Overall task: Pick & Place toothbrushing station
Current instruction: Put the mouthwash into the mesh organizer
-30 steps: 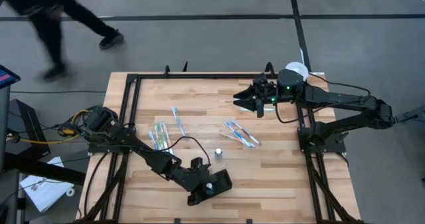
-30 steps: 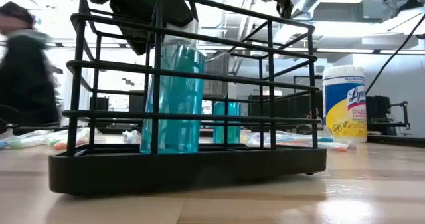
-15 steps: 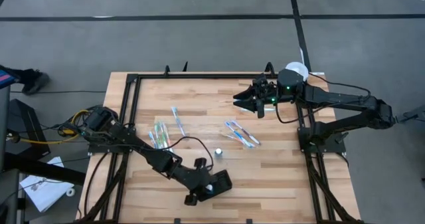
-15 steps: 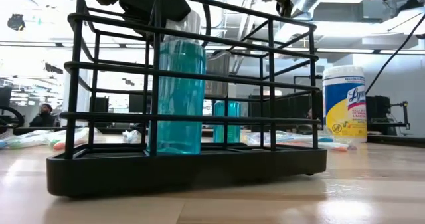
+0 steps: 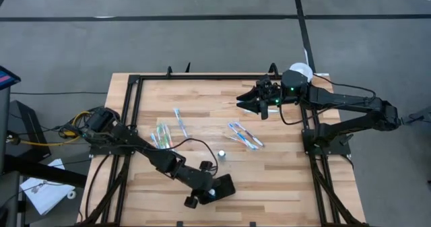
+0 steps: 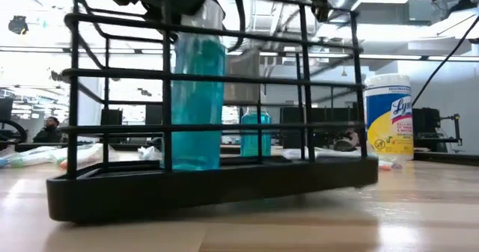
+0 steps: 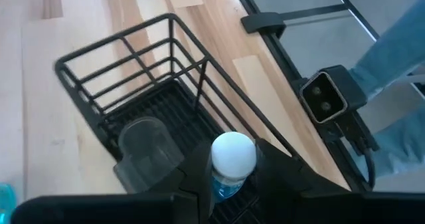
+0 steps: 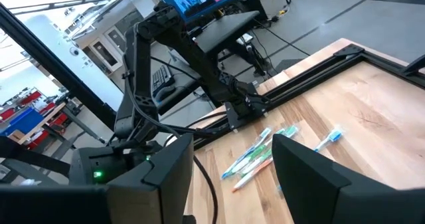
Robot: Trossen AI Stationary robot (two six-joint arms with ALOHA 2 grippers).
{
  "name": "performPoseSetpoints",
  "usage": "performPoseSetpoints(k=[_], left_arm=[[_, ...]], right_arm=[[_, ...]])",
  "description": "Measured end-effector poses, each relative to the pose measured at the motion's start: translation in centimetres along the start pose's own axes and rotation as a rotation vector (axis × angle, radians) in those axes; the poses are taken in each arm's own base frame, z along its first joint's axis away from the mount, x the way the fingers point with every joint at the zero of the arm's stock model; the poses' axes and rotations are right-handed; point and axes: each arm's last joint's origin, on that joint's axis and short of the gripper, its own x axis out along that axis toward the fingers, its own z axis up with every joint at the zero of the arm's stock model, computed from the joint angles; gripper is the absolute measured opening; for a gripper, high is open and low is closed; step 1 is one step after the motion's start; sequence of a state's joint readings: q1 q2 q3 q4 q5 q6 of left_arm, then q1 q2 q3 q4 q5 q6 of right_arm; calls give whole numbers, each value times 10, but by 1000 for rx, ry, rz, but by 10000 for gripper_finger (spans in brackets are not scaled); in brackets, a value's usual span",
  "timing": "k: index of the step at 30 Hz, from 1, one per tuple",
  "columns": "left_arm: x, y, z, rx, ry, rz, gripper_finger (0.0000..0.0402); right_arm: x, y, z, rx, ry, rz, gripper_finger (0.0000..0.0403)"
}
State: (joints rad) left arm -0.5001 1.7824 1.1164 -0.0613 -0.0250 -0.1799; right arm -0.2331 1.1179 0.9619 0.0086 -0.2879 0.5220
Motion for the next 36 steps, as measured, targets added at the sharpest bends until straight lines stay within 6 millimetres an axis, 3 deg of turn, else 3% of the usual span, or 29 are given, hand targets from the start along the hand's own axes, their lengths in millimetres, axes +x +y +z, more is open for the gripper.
performPoseSetpoints(k=[16,18,23,26,30,36], left_arm=[[0,11,2,27,-5,19,78],[0,11,2,19,-9,27,95],[1,12,3,-5,-24,50,195],[1,14,4,-13,-32,58,231],[-1,14,5,-14,-44,55,241],[-5,13,9,-36,-63,51,218]], right_arm=[[1,4,-2,0,9,14,196],[1,4,-2,0,9,14,196],[1,4,-2,0,9,14,196],[1,4,-2,0,9,14,196],[1,4,-2,0,9,14,196],[1,4,-2,-1,9,14,196]])
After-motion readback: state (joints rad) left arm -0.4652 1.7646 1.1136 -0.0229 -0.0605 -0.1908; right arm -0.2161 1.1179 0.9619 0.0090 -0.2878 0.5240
